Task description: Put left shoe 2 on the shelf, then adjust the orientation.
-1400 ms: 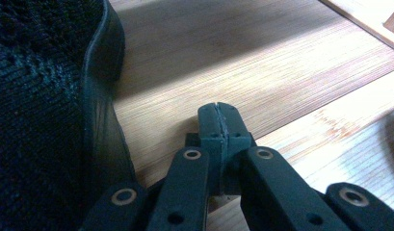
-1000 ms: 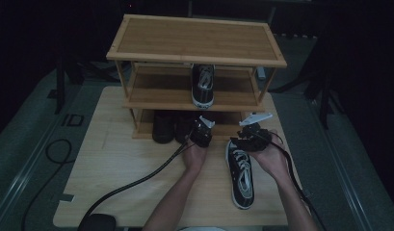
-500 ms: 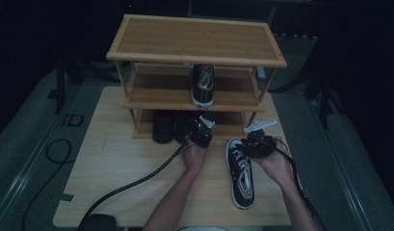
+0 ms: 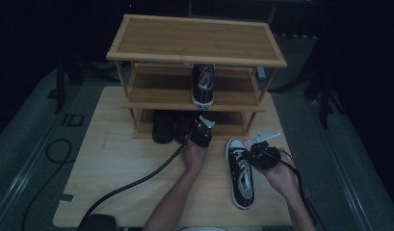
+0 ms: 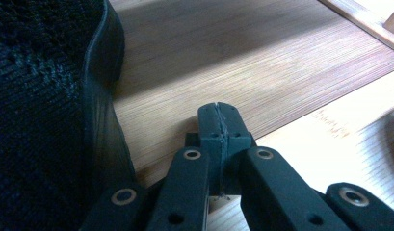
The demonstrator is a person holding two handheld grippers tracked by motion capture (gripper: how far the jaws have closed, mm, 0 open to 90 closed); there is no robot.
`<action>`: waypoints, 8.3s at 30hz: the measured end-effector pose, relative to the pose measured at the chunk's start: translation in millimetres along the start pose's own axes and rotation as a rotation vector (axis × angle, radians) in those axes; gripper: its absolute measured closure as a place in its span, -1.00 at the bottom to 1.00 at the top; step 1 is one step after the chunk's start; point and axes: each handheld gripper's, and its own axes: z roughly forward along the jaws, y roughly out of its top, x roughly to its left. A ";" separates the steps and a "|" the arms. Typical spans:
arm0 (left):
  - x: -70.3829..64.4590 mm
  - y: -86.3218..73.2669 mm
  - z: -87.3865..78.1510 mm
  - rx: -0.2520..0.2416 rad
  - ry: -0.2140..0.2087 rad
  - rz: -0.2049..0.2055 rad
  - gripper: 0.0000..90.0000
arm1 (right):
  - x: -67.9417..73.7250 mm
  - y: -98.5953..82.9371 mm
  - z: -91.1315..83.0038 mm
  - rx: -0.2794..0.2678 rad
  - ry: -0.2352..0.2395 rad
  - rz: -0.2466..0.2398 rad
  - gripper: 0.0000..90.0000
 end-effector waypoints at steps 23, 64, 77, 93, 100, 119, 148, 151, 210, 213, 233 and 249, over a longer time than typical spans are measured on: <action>0.0 0.0 0.0 0.000 0.000 -0.001 1.00 | 9.5 -35.9 -1.5 0.067 -0.060 0.064 0.53; 0.2 0.0 0.0 0.000 -0.001 -0.002 1.00 | -0.5 -44.4 14.3 0.193 -0.090 0.035 0.62; 0.1 0.0 0.0 0.000 -0.001 -0.002 1.00 | -6.9 -47.5 11.8 0.198 -0.096 0.039 0.61; 0.1 0.0 0.0 0.000 -0.001 -0.002 1.00 | -12.7 -49.4 17.1 0.181 -0.043 0.074 0.95; 0.1 0.0 0.0 0.000 -0.001 -0.002 1.00 | -13.8 -48.7 15.0 0.152 -0.037 0.079 0.95; 0.1 0.0 0.0 0.000 -0.001 -0.002 1.00 | -15.6 -40.0 4.6 0.092 0.006 0.086 0.96; 0.3 0.1 0.0 0.001 -0.002 -0.002 1.00 | -13.9 -14.5 -18.7 0.036 0.018 0.017 0.96; 0.2 0.0 0.0 0.001 -0.001 -0.002 1.00 | -14.3 -13.4 -20.8 0.031 0.017 0.010 0.96; 0.4 0.1 -0.1 0.001 -0.002 -0.004 1.00 | -21.8 16.4 -68.4 -0.067 0.071 -0.109 0.96; 0.4 0.1 -0.1 0.002 -0.002 -0.004 1.00 | -24.0 18.9 -71.7 -0.072 0.064 -0.110 0.96; 0.6 0.1 -0.3 0.004 -0.004 -0.004 1.00 | -42.1 41.3 -96.0 -0.119 0.033 -0.101 0.96; 0.7 0.1 -0.6 0.005 0.004 -0.002 1.00 | -51.4 74.2 -108.8 -0.163 0.011 -0.095 0.96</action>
